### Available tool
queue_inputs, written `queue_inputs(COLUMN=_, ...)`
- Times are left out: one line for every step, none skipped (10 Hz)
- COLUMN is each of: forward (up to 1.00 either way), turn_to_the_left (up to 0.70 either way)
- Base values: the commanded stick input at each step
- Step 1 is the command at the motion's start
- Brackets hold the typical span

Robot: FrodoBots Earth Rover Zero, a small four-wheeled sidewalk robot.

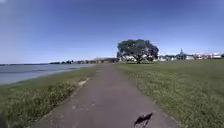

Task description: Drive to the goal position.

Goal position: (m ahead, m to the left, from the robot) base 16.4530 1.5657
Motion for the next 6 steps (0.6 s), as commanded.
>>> queue_inputs(forward=0.7, turn_to_the_left=0.0)
queue_inputs(forward=0.7, turn_to_the_left=0.0)
queue_inputs(forward=0.7, turn_to_the_left=0.0)
queue_inputs(forward=0.7, turn_to_the_left=0.0)
queue_inputs(forward=0.7, turn_to_the_left=0.0)
queue_inputs(forward=0.7, turn_to_the_left=0.0)
